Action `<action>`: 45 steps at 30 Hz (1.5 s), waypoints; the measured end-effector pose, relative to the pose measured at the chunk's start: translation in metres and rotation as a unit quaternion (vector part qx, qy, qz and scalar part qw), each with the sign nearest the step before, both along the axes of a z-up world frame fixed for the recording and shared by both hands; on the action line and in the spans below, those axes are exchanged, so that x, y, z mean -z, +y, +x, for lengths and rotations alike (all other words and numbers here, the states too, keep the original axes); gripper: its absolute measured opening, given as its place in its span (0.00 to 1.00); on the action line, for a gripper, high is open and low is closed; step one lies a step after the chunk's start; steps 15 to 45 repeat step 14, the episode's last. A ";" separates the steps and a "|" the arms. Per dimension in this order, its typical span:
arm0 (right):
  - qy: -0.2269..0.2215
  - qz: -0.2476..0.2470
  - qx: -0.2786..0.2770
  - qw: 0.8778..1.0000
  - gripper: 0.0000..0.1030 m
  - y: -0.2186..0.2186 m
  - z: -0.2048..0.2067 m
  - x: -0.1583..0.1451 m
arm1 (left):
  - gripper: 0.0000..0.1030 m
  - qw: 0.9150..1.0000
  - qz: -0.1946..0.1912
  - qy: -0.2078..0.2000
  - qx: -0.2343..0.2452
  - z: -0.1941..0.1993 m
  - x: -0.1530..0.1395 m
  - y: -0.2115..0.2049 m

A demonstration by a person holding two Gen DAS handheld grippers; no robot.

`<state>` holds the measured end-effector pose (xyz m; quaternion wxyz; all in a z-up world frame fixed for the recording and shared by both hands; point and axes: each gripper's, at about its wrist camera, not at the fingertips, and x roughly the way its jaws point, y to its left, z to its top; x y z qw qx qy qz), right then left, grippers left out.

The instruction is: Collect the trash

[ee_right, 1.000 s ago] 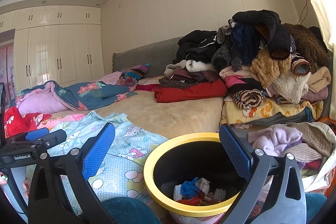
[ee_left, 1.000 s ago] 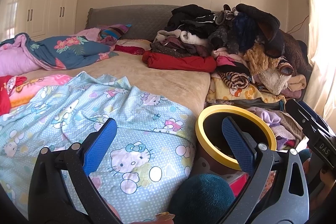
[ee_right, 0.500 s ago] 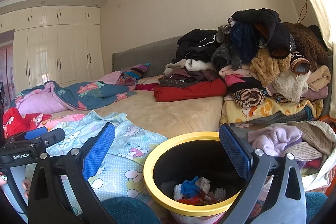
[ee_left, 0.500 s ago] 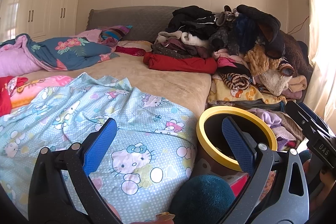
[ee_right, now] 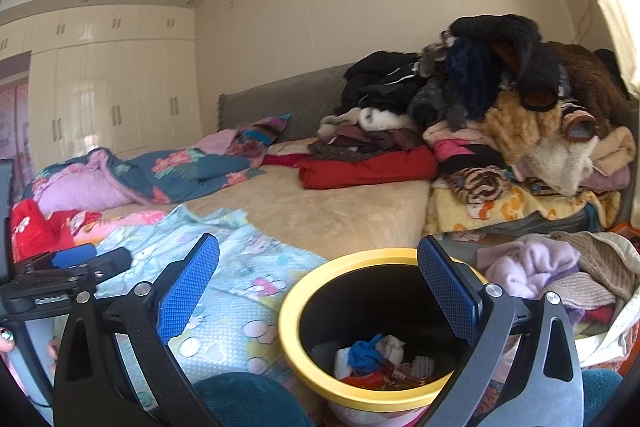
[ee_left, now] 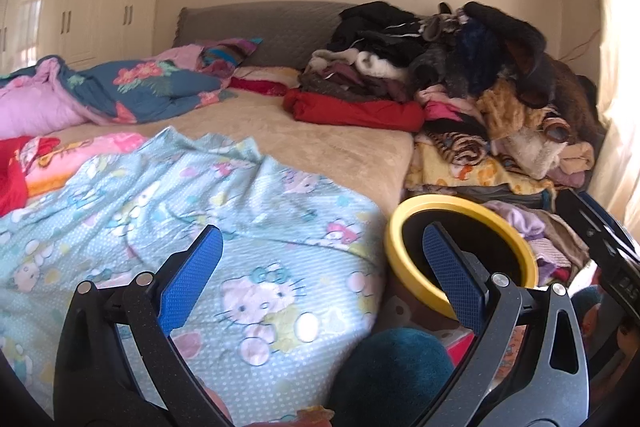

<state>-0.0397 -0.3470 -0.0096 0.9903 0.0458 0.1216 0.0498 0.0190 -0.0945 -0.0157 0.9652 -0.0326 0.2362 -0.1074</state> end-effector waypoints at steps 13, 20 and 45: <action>0.188 -0.082 -0.389 0.898 0.94 0.312 0.065 0.037 | 0.89 0.905 0.016 0.160 -0.393 0.018 0.060 0.314; 0.212 -0.110 -0.419 0.876 0.94 0.357 0.064 0.055 | 0.89 0.883 0.018 0.181 -0.432 0.013 0.074 0.344; 0.212 -0.110 -0.419 0.876 0.94 0.357 0.064 0.055 | 0.89 0.883 0.018 0.181 -0.432 0.013 0.074 0.344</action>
